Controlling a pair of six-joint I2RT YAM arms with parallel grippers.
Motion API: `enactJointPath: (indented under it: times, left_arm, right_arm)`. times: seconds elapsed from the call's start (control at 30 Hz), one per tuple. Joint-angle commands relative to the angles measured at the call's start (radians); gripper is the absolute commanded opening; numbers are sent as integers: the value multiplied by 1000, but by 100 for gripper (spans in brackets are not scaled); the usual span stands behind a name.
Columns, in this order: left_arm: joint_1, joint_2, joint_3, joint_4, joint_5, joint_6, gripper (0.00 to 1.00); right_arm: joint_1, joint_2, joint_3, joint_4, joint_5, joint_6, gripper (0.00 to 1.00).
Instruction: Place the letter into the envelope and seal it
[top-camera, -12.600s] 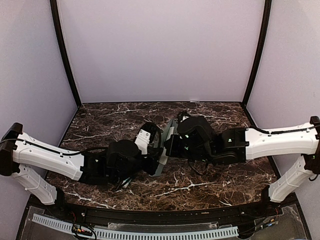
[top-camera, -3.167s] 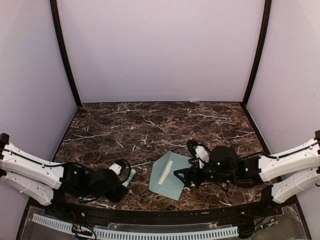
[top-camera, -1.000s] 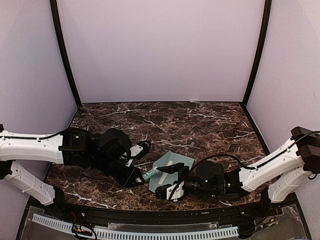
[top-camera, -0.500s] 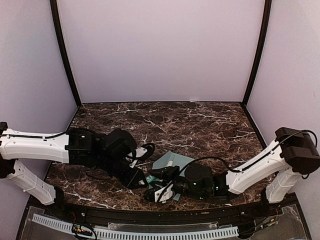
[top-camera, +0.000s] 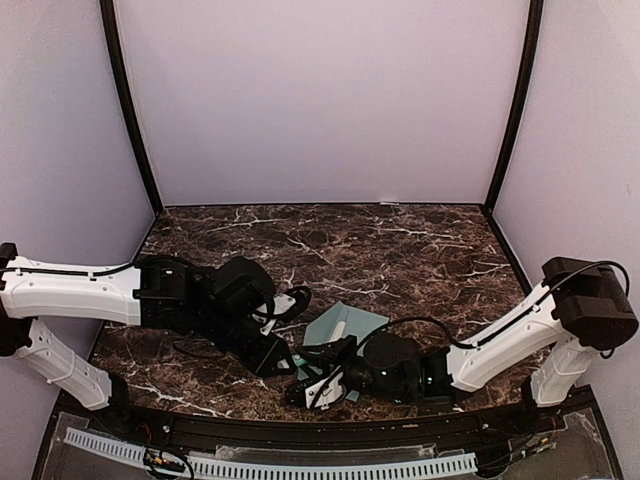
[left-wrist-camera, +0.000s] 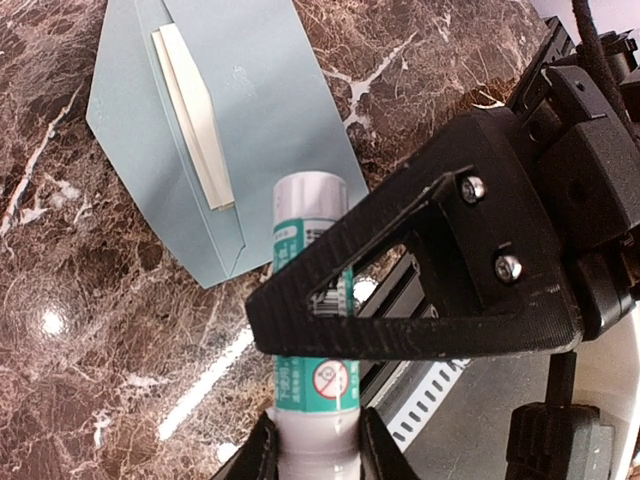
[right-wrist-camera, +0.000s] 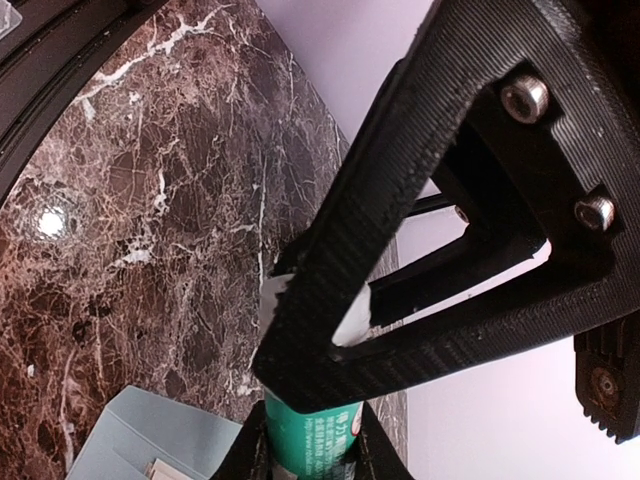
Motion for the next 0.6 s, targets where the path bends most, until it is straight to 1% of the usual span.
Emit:
enactJointPath:
  times: [0.0,0.2,0.57]
  left_arm:
    - [-2,-7,33,-11,32,8,0]
    - [-2,-31,32,-29,43,0,0]
    - [-2,-58,38,-45,68,-12,0]
  right_arm:
    - [-2,15,-6,78,81,-11,0]
    - [-34,-8,-36,69,91,10,0]
    - [-107,-71,-87,42,60,31,0]
